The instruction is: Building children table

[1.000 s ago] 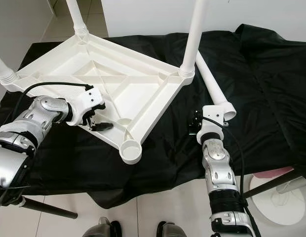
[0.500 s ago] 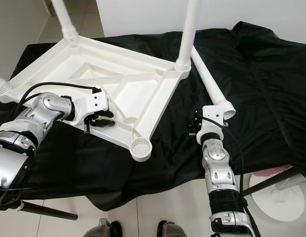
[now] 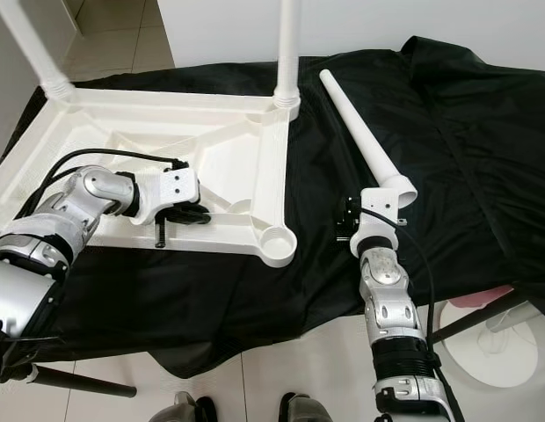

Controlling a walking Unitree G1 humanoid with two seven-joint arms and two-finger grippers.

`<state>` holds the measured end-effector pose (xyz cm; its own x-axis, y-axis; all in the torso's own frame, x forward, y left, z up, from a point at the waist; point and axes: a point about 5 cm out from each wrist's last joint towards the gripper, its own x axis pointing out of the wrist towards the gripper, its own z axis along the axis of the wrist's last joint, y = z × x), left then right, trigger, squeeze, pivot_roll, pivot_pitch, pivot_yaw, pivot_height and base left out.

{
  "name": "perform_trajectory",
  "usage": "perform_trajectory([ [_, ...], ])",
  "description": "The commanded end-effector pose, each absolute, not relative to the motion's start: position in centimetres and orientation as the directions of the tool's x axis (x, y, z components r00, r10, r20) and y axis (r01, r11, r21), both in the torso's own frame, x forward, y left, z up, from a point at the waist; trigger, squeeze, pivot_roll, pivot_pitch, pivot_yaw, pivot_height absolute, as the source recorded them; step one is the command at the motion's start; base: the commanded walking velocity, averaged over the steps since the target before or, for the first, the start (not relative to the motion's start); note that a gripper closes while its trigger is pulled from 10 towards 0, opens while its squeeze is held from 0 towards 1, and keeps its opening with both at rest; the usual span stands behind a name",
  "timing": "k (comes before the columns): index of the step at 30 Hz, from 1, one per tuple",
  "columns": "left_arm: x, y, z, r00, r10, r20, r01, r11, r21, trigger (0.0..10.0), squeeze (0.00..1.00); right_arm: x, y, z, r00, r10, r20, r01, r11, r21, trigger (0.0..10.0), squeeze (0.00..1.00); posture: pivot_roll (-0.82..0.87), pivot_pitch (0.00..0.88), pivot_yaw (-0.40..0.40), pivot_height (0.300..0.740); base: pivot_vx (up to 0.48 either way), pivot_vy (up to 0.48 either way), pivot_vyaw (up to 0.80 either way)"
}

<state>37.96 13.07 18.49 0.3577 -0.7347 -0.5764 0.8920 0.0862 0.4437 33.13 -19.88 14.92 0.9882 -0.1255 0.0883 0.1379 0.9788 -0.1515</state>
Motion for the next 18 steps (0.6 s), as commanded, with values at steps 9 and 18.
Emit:
perform_trajectory([
  [9,36.8,13.4,16.1,0.280,-0.774,-0.568,0.936,0.088,0.341,7.3,0.00,33.7,-19.2,14.8,0.991,-0.107,0.079,0.117,0.982,-0.147,10.0,0.00,-0.08,0.146,0.051,0.740,0.000,0.000,0.00],
  [18,36.5,12.8,17.1,0.264,-0.840,-0.474,0.937,0.108,0.331,10.0,1.00,33.7,-18.9,14.8,0.992,-0.097,0.080,0.108,0.984,-0.141,10.0,0.00,-0.08,0.139,0.036,0.740,0.000,0.000,0.00],
])
